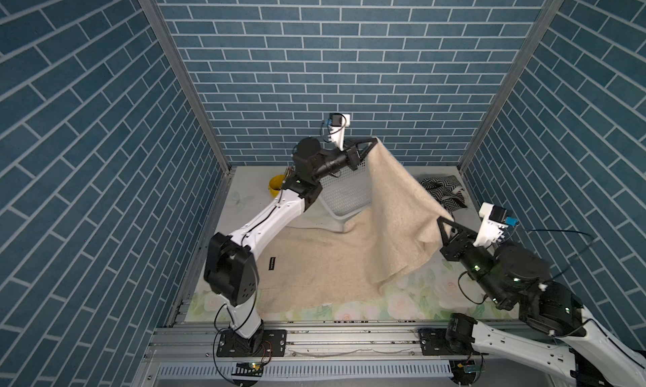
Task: Roll up the scarf and place it into the basket
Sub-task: Flatten out the scarf at the center of the board, then adjust the scarf at the center of the board.
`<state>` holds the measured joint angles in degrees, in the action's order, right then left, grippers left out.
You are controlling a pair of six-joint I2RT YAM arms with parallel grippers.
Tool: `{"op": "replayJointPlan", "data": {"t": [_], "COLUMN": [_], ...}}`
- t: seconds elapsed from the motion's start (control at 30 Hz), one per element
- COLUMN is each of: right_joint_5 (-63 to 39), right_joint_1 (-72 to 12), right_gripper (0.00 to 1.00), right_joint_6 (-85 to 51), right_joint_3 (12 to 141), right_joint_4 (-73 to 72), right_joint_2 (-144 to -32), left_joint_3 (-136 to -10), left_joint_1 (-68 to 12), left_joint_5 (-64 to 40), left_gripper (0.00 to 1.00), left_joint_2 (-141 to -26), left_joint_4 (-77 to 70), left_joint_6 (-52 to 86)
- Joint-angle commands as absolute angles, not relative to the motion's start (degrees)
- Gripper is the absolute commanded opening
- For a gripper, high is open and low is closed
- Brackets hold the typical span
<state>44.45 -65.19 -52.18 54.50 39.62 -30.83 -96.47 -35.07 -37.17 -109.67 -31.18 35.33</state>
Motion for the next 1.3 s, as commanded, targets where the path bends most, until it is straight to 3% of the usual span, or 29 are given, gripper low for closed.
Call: {"op": "replayJointPlan", "data": {"t": [0.0, 0.2, 0.27, 0.53, 0.73, 1.0, 1.07, 1.1, 1.13, 1.17, 1.2, 1.27], "right_joint_5": [54.55, 59.35, 61.27, 69.38, 70.93, 65.63, 64.35, 63.72, 63.0, 62.67, 62.41, 62.29], "right_joint_1": [-65.3, -65.03, -64.61, -60.31, -57.53, -57.17, -57.13, -57.21, -57.05, -57.06, -57.11, -57.09], "right_gripper": [0.0, 0.0, 0.0, 0.0, 0.0, 0.0, 0.09, 0.17, 0.26, 0.34, 0.39, 0.45], "right_joint_6": [-74.58, -93.42, -93.43, -89.03, -87.87, -91.11, -92.04, -92.32, -92.45, -92.61, -92.76, -92.95], "right_joint_3": [51.07, 51.08, 52.1, 57.2, 56.02, 53.33, 52.81, 52.5, 52.3, 52.08, 51.83, 51.56], "right_joint_4": [56.87, 75.2, 76.41, 76.38, 76.36, 76.29, 76.33, 76.29, 76.28, 76.29, 76.25, 76.2], "right_joint_2": [-28.35, -27.24, -26.15, -23.67, -20.57, -23.51, -24.21, -24.46, -24.69, -24.81, -24.96, -25.6], "left_joint_3": [-106.19, -139.21, -145.98, -141.68, -147.2, -146.56, -146.54, -146.7, -147.41, -148.26, -149.28, -150.21], "left_joint_1": [-39.08, -43.16, -43.33, -43.17, -43.07, -43.1, -43.07, -43.07, -43.07, -43.07, -42.98, -42.38], "left_joint_5": [-37.13, -37.54, -36.64, -34.35, -31.8, -28.6, -26.86, -25.99, -25.32, -24.76, -24.09, -23.5], "left_gripper": [0.0, 0.0, 0.0, 0.0, 0.0, 0.0, 0.02, 0.19, 0.51, 0.77, 0.89, 0.95], "left_joint_2": [-120.09, -142.47, -146.96, -149.6, -154.09, -157.59, -158.93, -159.67, -160.39, -160.96, -161.2, -160.2], "left_joint_4": [-35.38, -24.6, -24.5, -32.61, -36.89, -43.87, -46.24, -48.17, -49.65, -50.87, -52.03, -54.79], "left_joint_6": [35.46, 36.75, 38.03, 41.23, 43.93, 48.14, 50.53, 51.79, 52.84, 53.48, 54.02, 54.98]}}
